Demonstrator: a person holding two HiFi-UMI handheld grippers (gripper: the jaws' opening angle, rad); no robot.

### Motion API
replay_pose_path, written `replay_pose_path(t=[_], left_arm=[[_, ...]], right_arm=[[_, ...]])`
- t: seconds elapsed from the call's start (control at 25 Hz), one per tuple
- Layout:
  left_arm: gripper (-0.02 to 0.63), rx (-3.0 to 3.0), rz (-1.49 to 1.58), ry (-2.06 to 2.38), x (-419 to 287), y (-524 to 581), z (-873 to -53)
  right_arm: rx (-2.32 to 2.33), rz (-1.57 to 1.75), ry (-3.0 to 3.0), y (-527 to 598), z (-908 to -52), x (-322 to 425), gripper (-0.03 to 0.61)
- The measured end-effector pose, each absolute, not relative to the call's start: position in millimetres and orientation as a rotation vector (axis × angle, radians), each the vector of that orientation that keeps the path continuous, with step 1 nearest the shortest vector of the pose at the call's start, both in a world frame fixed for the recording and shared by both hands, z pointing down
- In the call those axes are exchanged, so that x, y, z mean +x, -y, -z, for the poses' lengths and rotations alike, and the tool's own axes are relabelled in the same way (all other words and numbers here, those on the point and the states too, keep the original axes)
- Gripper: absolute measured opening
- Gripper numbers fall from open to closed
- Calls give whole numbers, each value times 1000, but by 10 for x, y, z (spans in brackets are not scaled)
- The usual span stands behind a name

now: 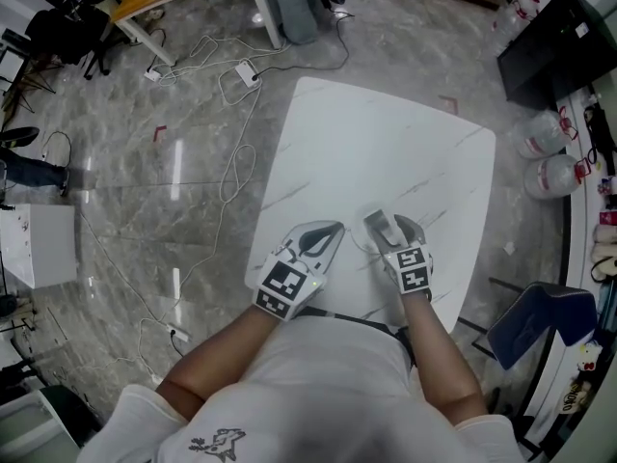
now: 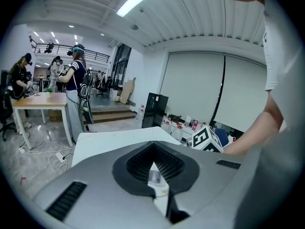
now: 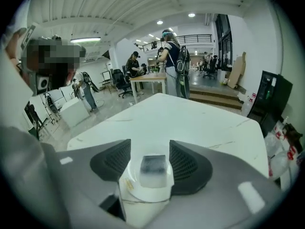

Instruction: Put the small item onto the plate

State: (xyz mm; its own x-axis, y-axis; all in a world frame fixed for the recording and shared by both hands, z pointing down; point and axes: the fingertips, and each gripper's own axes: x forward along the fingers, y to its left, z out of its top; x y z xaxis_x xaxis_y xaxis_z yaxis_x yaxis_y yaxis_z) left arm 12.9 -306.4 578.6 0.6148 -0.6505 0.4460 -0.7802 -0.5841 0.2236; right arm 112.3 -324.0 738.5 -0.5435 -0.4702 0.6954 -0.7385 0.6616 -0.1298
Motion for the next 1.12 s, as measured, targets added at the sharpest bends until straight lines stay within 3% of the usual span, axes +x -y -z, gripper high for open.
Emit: replay_pose_path(t=[0.24,0.56,1.12], left_arm=[[-3,2478,-427,1132,162,2962,-5672],[-3,2556,-367,1124,287,3103,-5308],[-3,2700,-189,1019,735,3004,-4264]], right_arm=[[984,-462,2398,3148,-6658,1005,125],[1077,-379,2558,3154,-5705,1015,38],[1198,-290,2769,2963,-4317,1261,3]])
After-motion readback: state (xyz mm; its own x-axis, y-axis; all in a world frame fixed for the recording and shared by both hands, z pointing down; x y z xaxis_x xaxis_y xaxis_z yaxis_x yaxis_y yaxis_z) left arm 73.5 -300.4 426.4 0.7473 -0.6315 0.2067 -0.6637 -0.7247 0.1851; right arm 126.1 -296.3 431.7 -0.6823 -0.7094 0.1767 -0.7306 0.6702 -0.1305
